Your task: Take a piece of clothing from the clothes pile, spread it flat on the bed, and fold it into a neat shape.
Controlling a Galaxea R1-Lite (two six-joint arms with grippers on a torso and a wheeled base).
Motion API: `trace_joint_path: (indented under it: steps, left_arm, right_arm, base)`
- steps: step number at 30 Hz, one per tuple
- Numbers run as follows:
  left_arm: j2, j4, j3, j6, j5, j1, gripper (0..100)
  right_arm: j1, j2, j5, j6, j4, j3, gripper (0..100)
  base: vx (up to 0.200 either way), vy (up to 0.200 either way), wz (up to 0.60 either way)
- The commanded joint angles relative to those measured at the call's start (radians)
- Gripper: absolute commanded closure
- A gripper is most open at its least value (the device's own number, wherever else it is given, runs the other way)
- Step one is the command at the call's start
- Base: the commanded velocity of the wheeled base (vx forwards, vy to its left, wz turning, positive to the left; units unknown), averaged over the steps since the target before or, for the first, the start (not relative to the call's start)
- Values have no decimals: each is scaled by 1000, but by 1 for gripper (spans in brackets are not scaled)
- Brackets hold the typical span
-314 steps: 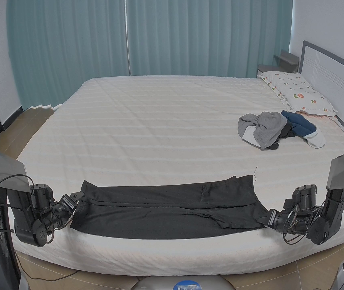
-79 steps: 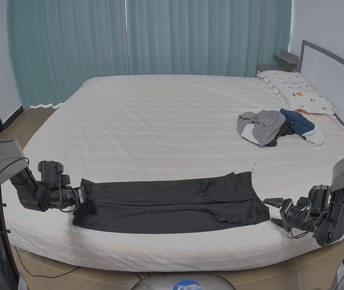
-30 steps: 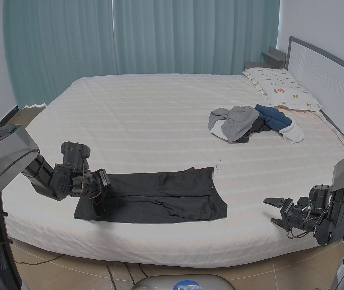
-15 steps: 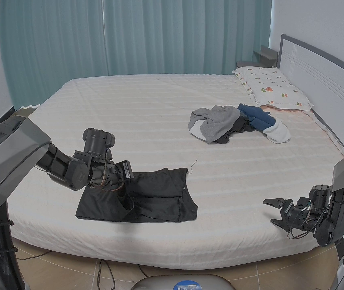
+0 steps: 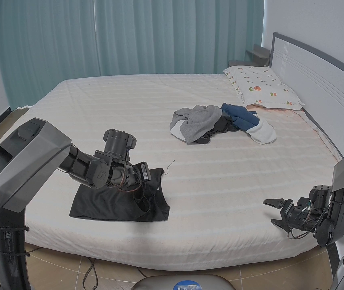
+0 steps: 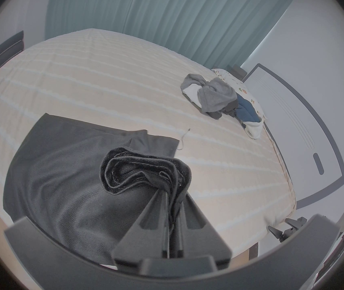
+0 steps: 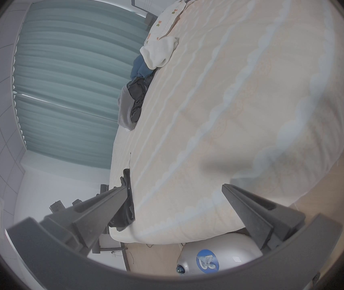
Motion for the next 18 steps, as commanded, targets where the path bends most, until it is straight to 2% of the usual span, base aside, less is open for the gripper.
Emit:
trace_joint_path:
  steps: [1, 6, 7, 15, 18]
  left_arm:
    - [42, -1, -37, -4, 23, -23, 100]
    - [77, 2, -69, -5, 69, -30, 100]
    - [88, 4, -78, -7, 73, -31, 0]
    - [83, -1, -64, -8, 76, -50, 0]
    - [60, -4, -54, -39, 78, -51, 0]
  right_arm:
    - [0, 2, 1, 0, -17, 1, 0]
    - [0, 2, 1, 0, -17, 1, 0]
    - [0, 2, 1, 0, -17, 1, 0]
    - [2, 2, 1, 0, -17, 1, 0]
    - [2, 2, 1, -2, -17, 3, 0]
  base:
    - [0, 0, 0]
    - [0, 0, 0]
    - [0, 0, 0]
    - [0, 0, 0]
    - [0, 0, 0]
